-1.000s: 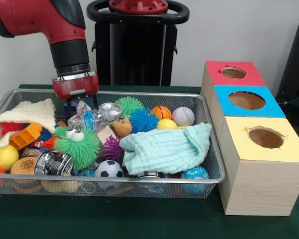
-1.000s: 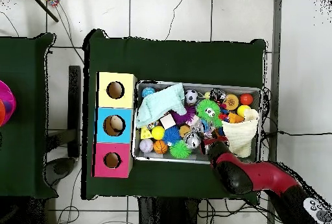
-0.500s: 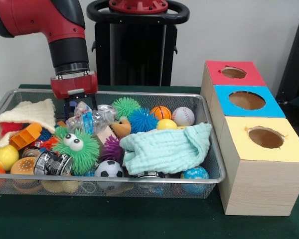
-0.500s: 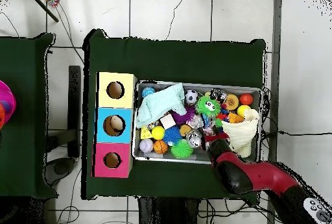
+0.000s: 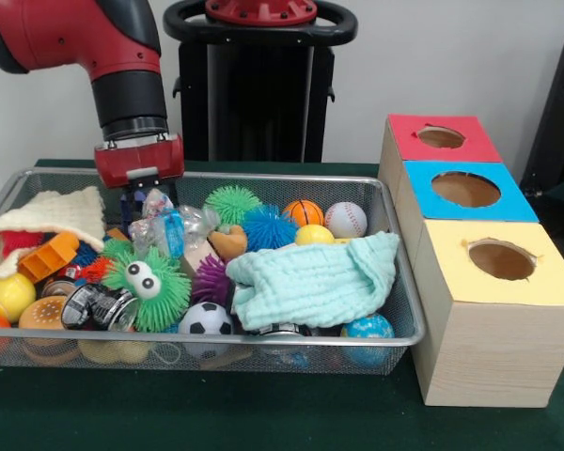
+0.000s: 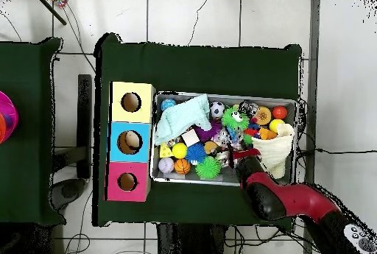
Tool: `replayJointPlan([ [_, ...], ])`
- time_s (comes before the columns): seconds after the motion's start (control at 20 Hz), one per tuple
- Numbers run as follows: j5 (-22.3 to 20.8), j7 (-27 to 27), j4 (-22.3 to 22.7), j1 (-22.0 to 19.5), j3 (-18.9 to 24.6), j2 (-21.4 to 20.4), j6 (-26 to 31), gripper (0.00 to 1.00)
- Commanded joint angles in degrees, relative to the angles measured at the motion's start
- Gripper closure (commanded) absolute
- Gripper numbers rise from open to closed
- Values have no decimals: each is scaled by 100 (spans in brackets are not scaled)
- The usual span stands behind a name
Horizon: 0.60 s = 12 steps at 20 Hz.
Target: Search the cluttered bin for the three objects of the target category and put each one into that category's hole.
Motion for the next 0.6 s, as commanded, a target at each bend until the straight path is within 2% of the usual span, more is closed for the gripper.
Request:
replayJointPlan([
  [0.05, -148, 856, -228, -145, 531, 263, -239, 100],
  [0.3, 21, 804, -165, -237, 725, 198, 121, 100],
  [0.6, 258, 901, -10, -74, 585, 11, 113, 100],
])
